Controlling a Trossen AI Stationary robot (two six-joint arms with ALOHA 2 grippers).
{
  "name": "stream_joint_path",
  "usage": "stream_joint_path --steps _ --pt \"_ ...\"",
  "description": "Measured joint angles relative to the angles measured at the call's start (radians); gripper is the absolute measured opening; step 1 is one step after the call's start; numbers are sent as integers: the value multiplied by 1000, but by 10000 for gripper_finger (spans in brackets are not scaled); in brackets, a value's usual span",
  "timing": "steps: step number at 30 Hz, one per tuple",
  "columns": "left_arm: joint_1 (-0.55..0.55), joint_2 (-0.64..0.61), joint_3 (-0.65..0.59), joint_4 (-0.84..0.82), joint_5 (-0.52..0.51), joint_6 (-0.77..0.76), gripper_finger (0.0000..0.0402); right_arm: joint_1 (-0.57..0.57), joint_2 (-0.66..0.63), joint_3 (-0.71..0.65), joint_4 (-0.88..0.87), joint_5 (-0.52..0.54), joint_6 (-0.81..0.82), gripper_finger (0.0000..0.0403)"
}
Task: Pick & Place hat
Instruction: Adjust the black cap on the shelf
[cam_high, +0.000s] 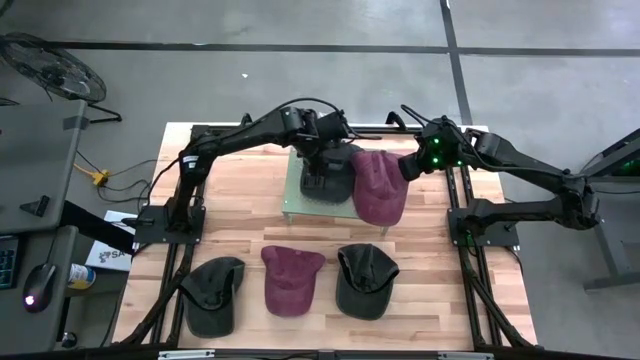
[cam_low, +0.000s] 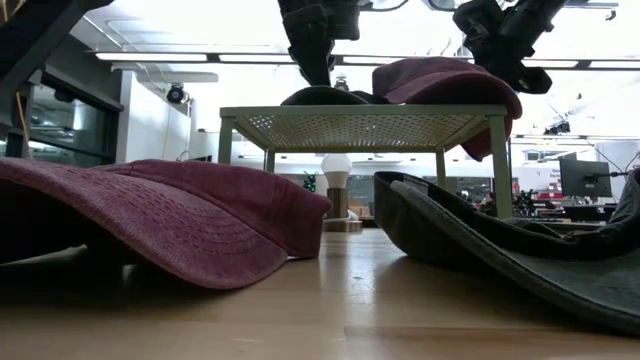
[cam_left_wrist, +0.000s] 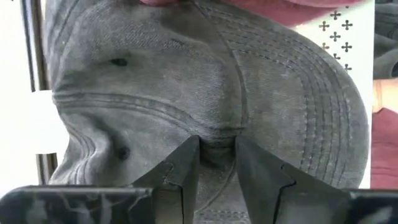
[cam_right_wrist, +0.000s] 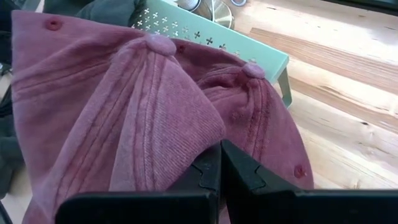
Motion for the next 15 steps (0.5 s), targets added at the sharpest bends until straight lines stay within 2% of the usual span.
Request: stream_joint_path --steps 3,8,15 --pt "-1 0 0 -3 -30 -6 79 0 0 0 4 -4 0 0" --pt "0 -8 -2 -62 -51 -12 12 0 0 0 5 -7 -4 0" --pt "0 -8 -2 -123 -89 -95 4 0 0 0 7 -8 -4 0"
